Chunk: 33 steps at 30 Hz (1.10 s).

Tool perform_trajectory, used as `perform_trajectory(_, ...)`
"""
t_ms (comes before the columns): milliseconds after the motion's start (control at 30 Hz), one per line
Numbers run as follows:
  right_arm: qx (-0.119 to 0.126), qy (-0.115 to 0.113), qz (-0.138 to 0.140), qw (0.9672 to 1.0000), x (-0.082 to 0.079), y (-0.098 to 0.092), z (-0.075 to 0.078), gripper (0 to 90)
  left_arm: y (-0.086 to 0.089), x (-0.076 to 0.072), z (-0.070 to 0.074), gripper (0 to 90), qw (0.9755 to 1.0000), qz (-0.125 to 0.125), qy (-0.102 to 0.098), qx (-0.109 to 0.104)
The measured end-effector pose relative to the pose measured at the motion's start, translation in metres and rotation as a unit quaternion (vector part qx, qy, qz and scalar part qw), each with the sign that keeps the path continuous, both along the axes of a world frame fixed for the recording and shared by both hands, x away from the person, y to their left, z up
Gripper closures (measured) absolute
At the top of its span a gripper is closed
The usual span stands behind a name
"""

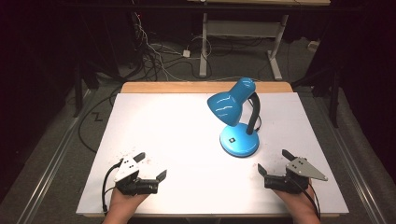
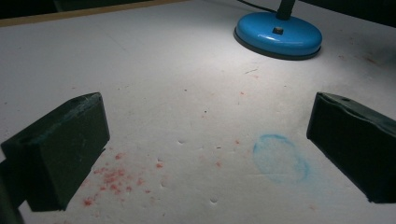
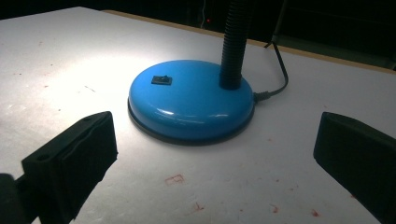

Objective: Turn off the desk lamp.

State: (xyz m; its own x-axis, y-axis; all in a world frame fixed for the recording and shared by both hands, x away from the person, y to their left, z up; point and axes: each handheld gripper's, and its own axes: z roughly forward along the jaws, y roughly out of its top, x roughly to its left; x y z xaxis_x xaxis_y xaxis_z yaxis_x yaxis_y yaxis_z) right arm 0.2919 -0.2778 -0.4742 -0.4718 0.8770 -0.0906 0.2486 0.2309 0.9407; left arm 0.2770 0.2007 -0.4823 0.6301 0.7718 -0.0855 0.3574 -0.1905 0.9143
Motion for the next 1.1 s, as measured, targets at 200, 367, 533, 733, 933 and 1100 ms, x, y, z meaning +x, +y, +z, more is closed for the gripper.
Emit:
perform_trajectory(200, 0.000, 0.001, 0.000, 1.0000, -0.0002, -0.0008, -0.0003, 0.1, -0.0020, 0.0012, 0.0001, 0.0, 0.9999, -0.004, -0.002, 0.010)
perform_trajectory(367, -0.004, -0.001, 0.002, 1.0000, -0.0007, 0.0004, -0.0006, 0.2, -0.0011, 0.0005, 0.0012, 0.0, 0.9999, -0.003, -0.006, 0.009)
perform_trajectory(533, -0.003, -0.001, 0.004, 1.0000, -0.0014, 0.0010, 0.0002, 0.2, 0.0012, 0.0003, 0.0025, 0.0, 0.9999, 0.000, -0.009, 0.006)
perform_trajectory(733, -0.006, -0.002, 0.003, 1.0000, -0.0010, 0.0004, 0.0002, 0.2, 0.0023, 0.0005, 0.0028, 0.0, 0.9999, 0.001, -0.009, 0.006)
perform_trajectory(933, -0.004, 0.001, 0.001, 1.0000, -0.0013, 0.0001, 0.0003, 3.1, 0.0030, 0.0005, 0.0030, 0.0, 0.9999, 0.002, -0.011, 0.006)
perform_trajectory(1100, -0.005, 0.001, 0.003, 1.0000, -0.0015, -0.0009, 0.0008, 7.7, 0.0035, 0.0004, 0.0031, 0.0, 0.9999, 0.002, -0.011, 0.006)
